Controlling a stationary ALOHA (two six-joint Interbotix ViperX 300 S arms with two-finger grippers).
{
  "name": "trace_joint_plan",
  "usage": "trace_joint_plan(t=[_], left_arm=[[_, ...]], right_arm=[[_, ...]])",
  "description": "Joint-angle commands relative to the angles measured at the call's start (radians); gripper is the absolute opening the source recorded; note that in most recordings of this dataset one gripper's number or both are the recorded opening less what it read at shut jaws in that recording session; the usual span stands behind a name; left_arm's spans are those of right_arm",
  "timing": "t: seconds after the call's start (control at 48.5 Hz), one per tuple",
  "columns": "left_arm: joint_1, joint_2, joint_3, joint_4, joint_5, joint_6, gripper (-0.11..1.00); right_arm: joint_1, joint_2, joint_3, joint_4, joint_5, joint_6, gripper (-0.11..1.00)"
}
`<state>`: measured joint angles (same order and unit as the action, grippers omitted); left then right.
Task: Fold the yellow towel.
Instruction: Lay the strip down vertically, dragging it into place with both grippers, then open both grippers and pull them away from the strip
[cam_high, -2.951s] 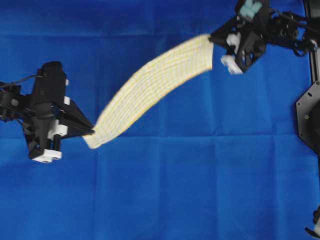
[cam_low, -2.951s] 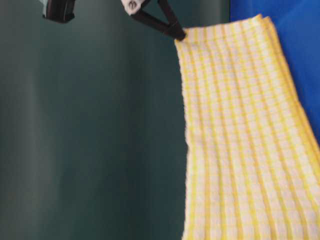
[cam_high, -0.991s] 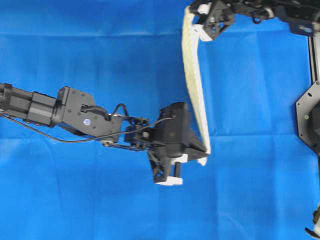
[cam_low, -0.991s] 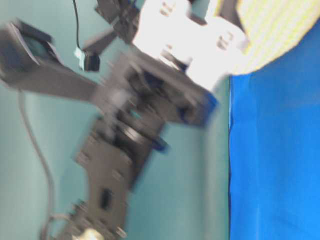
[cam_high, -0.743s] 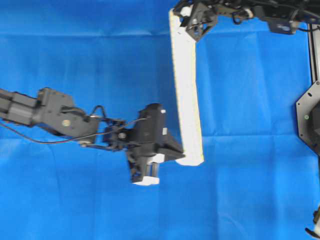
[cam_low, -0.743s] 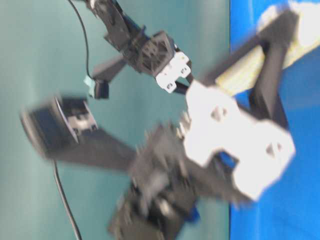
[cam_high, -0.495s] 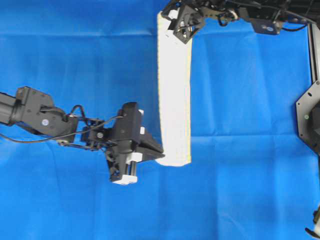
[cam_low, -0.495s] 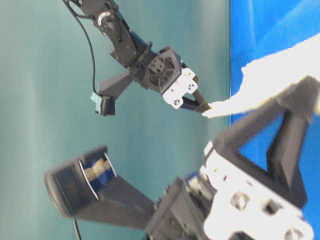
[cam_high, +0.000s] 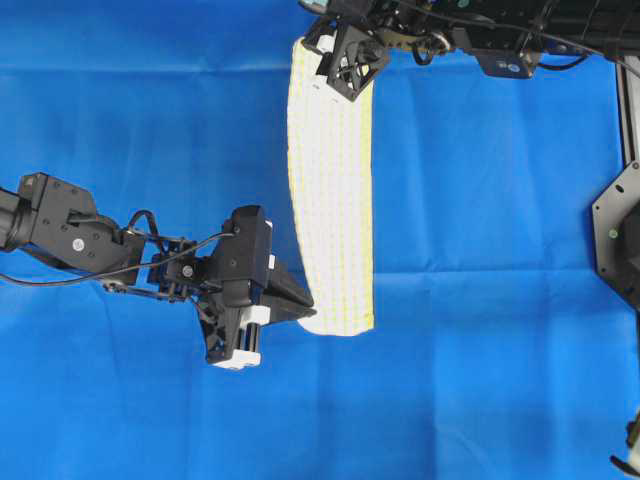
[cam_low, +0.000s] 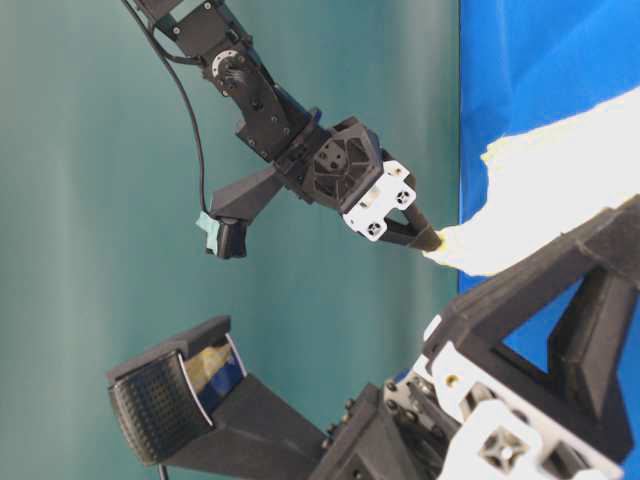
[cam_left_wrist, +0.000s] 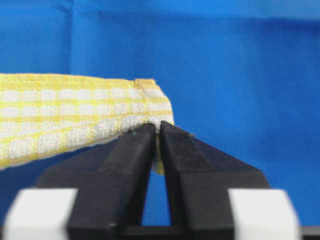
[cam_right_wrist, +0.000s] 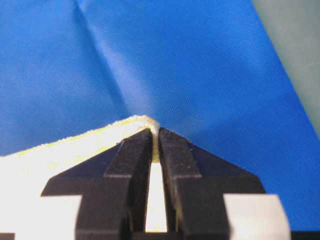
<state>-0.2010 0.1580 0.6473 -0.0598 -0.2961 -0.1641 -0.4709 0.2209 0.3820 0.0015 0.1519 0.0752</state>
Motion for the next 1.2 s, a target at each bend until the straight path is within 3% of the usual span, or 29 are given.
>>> trace_joint_plan(t=[0.0, 0.103, 0.206, 0.31, 0.351, 0.516, 0.619, 0.991, 1.176], left_arm=[[-0.002, -0.031, -0.012, -0.002, -0.005, 0.0, 0.18], [-0.002, -0.035, -0.012, -0.002, -0.002, 0.002, 0.44], [0.002, -0.067, -0.002, -0.002, 0.041, 0.005, 0.69], [0.012, -0.138, 0.006, 0.002, 0.132, 0.009, 0.74], [0.021, -0.169, 0.011, 0.002, 0.158, 0.011, 0.72], [0.061, -0.279, 0.04, 0.005, 0.201, 0.014, 0.72], [0.1, -0.342, 0.069, 0.006, 0.204, 0.026, 0.72], [0.249, -0.512, 0.181, 0.006, 0.196, 0.115, 0.72], [0.299, -0.538, 0.207, 0.006, 0.196, 0.123, 0.72]], right_arm=[[0.017, -0.018, -0.023, -0.006, -0.009, -0.006, 0.05], [0.032, -0.018, -0.023, -0.012, -0.012, -0.015, 0.13], [0.041, -0.026, -0.023, -0.014, -0.011, -0.028, 0.43], [0.049, -0.052, -0.021, -0.015, -0.009, -0.037, 0.72], [0.054, -0.067, -0.02, -0.015, -0.008, -0.041, 0.78], [0.08, -0.17, 0.009, -0.014, 0.006, -0.048, 0.68], [0.101, -0.25, 0.052, -0.014, 0.009, -0.049, 0.68], [0.202, -0.549, 0.353, -0.002, -0.095, -0.025, 0.68], [0.232, -0.658, 0.465, 0.023, -0.11, -0.006, 0.68]])
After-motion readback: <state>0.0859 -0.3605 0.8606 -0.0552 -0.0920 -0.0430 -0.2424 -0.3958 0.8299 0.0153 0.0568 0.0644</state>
